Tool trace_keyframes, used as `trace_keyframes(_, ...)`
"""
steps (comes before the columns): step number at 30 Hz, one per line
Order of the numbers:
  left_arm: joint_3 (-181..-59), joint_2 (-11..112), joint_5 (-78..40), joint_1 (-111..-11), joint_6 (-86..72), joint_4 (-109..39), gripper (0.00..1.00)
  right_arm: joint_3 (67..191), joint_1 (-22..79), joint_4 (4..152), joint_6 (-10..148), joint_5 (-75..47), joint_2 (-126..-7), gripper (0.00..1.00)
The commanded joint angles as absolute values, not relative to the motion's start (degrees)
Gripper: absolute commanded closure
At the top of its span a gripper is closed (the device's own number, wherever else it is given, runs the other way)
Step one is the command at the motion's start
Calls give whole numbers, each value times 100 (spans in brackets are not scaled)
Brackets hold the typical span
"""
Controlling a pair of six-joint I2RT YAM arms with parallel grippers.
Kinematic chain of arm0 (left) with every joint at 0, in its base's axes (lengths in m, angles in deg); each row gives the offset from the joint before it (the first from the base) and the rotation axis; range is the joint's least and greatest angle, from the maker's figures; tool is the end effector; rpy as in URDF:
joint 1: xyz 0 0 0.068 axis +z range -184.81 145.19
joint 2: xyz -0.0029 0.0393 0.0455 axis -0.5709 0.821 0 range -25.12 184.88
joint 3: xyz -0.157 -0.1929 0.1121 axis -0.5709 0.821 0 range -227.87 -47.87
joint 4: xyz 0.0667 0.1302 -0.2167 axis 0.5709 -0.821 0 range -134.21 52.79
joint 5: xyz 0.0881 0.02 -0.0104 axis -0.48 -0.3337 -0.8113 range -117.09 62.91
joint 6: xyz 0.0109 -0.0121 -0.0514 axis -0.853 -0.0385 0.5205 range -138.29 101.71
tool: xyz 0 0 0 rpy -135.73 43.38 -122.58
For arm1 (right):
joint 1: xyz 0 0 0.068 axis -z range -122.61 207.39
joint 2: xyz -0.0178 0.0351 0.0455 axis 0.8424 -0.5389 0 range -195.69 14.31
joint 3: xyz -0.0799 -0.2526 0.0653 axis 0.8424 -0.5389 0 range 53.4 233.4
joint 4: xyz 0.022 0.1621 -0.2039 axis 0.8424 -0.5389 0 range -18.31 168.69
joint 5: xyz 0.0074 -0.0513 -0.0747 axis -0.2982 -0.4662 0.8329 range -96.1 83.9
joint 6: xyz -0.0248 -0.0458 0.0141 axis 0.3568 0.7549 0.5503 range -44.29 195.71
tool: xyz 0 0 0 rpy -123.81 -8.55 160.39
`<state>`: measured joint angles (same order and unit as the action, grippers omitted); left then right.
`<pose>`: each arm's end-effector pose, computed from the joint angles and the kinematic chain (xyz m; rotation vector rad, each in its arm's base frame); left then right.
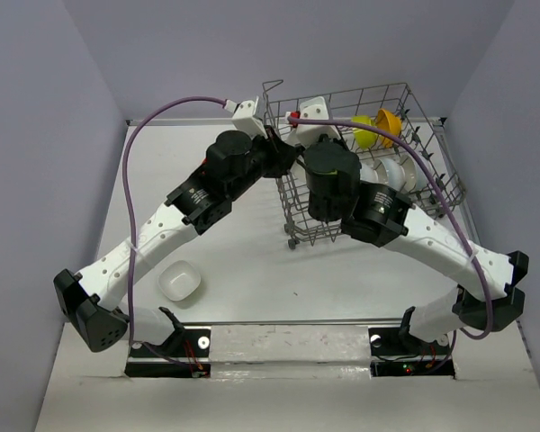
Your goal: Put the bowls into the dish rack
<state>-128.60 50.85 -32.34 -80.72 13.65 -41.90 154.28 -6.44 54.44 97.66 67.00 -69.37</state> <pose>0.2145 -0.2164 0.4500 0.1259 1.6536 -0.9831 0.1589 0.2461 0.4953 -0.2735 1.6075 -0.5135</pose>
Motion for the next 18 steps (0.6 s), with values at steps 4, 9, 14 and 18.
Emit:
trace_keyframes(4, -12996, 4678, -3227, -8175, 1836, -3273, 100, 15931, -633, 5716, 8722, 7325, -6663, 91)
trace_keyframes(9, -13031, 4634, -3218, -8175, 1897, -3264, 100, 16010, -633, 5689, 8643, 7589, -6672, 87)
trace_keyframes(14, -13040, 4572, -3254, -8175, 1915, -3255, 100, 16089, -633, 5689, 8590, 7827, -6690, 82)
trace_keyframes(18, -13040, 4563, -3280, -8183, 1915, -3220, 100, 16124, -633, 5689, 8625, 8090, -6716, 78)
